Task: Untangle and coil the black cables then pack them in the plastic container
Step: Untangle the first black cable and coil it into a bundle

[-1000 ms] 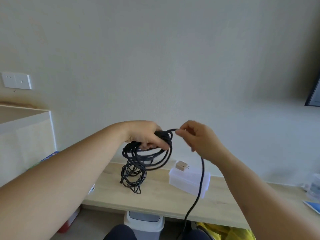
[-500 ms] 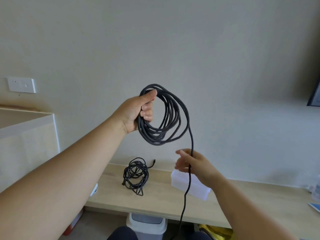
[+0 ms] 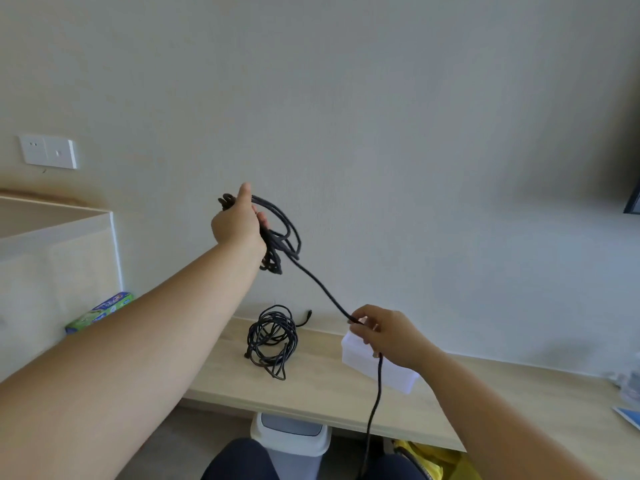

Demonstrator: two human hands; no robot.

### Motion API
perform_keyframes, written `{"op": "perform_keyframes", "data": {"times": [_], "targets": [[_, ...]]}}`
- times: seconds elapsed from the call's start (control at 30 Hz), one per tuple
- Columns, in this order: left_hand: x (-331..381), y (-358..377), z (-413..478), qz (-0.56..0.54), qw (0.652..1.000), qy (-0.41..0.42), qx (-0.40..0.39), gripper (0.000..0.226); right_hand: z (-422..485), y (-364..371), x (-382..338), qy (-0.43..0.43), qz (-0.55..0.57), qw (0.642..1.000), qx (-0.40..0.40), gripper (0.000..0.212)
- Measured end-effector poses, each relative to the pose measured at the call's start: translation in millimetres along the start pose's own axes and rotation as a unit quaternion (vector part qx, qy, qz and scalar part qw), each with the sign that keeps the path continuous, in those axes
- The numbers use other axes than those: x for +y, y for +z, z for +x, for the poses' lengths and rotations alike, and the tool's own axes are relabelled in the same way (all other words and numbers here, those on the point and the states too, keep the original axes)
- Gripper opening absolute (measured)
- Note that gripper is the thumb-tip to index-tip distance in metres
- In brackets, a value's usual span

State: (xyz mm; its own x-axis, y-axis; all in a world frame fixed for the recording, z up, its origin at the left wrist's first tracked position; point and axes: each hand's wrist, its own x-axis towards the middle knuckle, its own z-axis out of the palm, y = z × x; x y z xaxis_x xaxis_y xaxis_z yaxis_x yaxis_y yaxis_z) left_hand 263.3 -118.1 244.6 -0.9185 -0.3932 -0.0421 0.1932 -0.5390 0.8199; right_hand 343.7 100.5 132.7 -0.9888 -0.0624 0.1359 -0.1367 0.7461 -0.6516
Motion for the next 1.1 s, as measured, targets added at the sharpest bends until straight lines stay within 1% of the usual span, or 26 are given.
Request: {"op": "perform_keyframes", "data": {"times": [0.03,0.1,0.2,0.23,0.27,0.33,0.37,0.43,0.5,0.57,0.63,0.7,0.77,0.8,0.87,0.93,0.97,1.0,1.03,1.07,1.1], "targets": [[-4.8,-3.3,-0.3,0.052,0.998,0.035,0.001,0.044,-1.9,-4.2,-8.9,-0.059,-0.08,0.995,-0.004,0.019],[-14.5,-7.4,-4.4,0.127,0.986,0.102,-0.029,0.042,-4.4,-13.3,-30.5,-0.185,-0.193,0.964,0.002,0.025],[-22.9,-7.3,-20.8,0.21,0.959,0.144,-0.126,0.041,-4.8,-26.9,-67.4,-0.352,-0.238,0.904,0.051,0.021],[-24.4,-6.4,-28.8,0.232,0.947,0.145,-0.17,0.041,-2.5,-31.6,-76.5,-0.391,-0.236,0.886,0.079,0.02],[-25.5,-5.4,-37.4,0.254,0.932,0.142,-0.215,0.042,-1.0,-36.8,-84.6,-0.414,-0.221,0.877,0.106,0.019],[-25.0,-3.0,-55.7,0.292,0.904,0.124,-0.286,0.045,1.1,-46.5,-96.5,-0.41,-0.183,0.88,0.155,0.018],[-23.9,-1.2,-64.5,0.307,0.893,0.113,-0.309,0.049,0.6,-50.2,-99.4,-0.396,-0.168,0.884,0.182,0.021],[-23.3,1.0,-75.5,0.325,0.876,0.085,-0.346,0.058,-0.4,-52.1,-97.7,-0.362,-0.142,0.892,0.232,0.034],[-23.3,1.3,-80.1,0.322,0.866,0.056,-0.378,0.056,-2.6,-48.9,-92.4,-0.341,-0.123,0.891,0.274,0.044],[-23.7,0.3,-80.3,0.351,0.842,0.058,-0.404,0.052,-4.7,-45.4,-86.6,-0.333,-0.11,0.89,0.292,0.046],[-25.0,-1.0,-78.9,0.388,0.815,0.068,-0.426,0.054,-6.0,-42.2,-81.2,-0.313,-0.076,0.904,0.28,0.046],[-24.7,-1.2,-78.9,0.417,0.788,0.072,-0.447,0.059,-6.8,-39.8,-76.1,-0.268,-0.021,0.929,0.255,0.044],[-23.0,-1.4,-80.0,0.436,0.76,0.071,-0.478,0.061,-6.7,-38.1,-73.1,-0.232,0.022,0.948,0.217,0.038],[-21.9,-1.7,-79.0,0.436,0.748,0.057,-0.498,0.06,-6.1,-38.3,-72.8,-0.218,0.039,0.956,0.194,0.036],[-19.1,-4.5,-75.9,0.42,0.722,-0.002,-0.55,0.054,-5.9,-40.2,-71.2,-0.19,0.063,0.967,0.16,0.036],[-17.4,-7.6,-70.3,0.407,0.691,-0.051,-0.595,0.039,-7.8,-44.5,-69.6,-0.178,0.063,0.974,0.127,0.034],[-16.2,-8.8,-68.5,0.408,0.68,-0.064,-0.605,0.03,-9.5,-47.4,-69.3,-0.177,0.06,0.976,0.108,0.033],[-15.6,-9.9,-66.5,0.405,0.681,-0.073,-0.605,0.023,-11.0,-50.0,-69.5,-0.18,0.057,0.978,0.092,0.034],[-14.9,-10.4,-64.6,0.397,0.692,-0.085,-0.597,0.02,-12.7,-51.4,-70.0,-0.184,0.052,0.978,0.085,0.035],[-15.1,-10.2,-62.5,0.38,0.712,-0.095,-0.583,0.02,-13.8,-51.7,-70.2,-0.188,0.037,0.977,0.093,0.035],[-15.4,-9.8,-60.6,0.356,0.735,-0.099,-0.568,0.022,-14.6,-49.8,-69.5,-0.191,0.012,0.974,0.118,0.033]]}}
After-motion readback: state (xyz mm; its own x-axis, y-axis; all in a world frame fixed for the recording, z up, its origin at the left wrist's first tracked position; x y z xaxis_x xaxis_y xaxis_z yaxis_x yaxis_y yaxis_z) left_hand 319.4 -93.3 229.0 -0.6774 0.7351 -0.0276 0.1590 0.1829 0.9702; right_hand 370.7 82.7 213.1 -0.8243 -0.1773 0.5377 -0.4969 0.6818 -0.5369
